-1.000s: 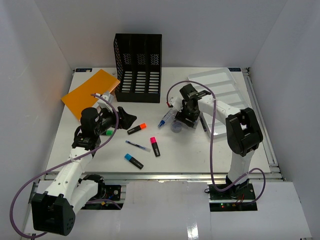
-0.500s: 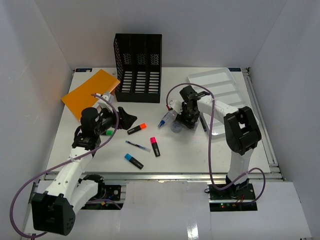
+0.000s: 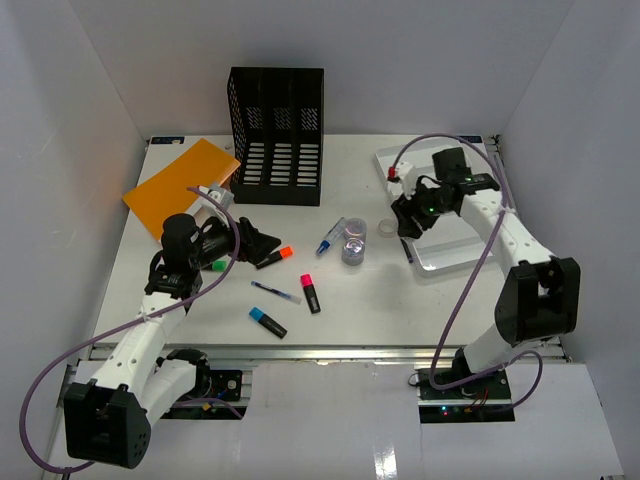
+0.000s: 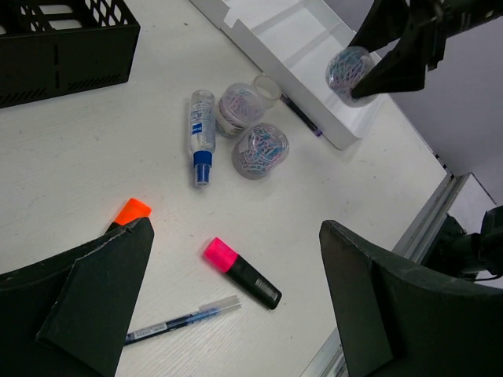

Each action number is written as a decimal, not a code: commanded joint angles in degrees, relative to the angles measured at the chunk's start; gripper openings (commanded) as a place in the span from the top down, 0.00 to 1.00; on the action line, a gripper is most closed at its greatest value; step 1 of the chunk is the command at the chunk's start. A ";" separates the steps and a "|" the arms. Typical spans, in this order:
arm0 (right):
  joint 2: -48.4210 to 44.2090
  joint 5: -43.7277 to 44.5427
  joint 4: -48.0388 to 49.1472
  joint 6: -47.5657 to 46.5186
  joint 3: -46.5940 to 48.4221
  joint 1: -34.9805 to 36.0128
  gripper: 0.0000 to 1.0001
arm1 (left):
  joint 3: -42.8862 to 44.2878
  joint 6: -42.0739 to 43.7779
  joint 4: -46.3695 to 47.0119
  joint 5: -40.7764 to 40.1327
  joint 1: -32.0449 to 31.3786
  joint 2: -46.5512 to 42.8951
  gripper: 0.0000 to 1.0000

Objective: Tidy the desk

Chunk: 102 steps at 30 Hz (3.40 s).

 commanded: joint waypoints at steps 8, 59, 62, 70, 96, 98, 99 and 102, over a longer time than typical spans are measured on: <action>-6.79 -0.74 0.78 8.75 -8.77 -22.32 0.82 | 1.14 -1.37 2.74 4.80 -0.13 -0.19 0.02; 1.33 -3.35 7.51 -6.79 -0.56 12.40 0.10 | 0.87 -0.90 2.63 4.77 -0.39 0.54 0.02; 6.18 0.45 5.72 2.47 5.36 14.38 0.10 | 0.90 -0.66 2.48 4.61 -0.43 0.57 0.02; 7.99 8.40 8.73 20.68 1.78 19.71 0.10 | 1.07 -0.39 2.31 4.64 -0.39 0.83 0.02; 16.65 22.83 11.77 28.75 3.85 23.09 0.02 | 1.23 0.29 1.88 4.10 -0.41 1.10 0.02; 17.00 22.51 11.88 28.74 4.35 23.16 0.01 | 1.26 0.39 1.87 4.10 -0.48 1.08 0.02; 17.08 22.35 11.96 28.66 4.59 23.12 0.03 | 1.30 0.39 1.87 4.10 -0.48 1.04 0.02; 17.16 21.69 12.19 28.57 5.11 23.09 0.06 | 1.25 0.39 1.87 4.10 -0.48 1.10 0.02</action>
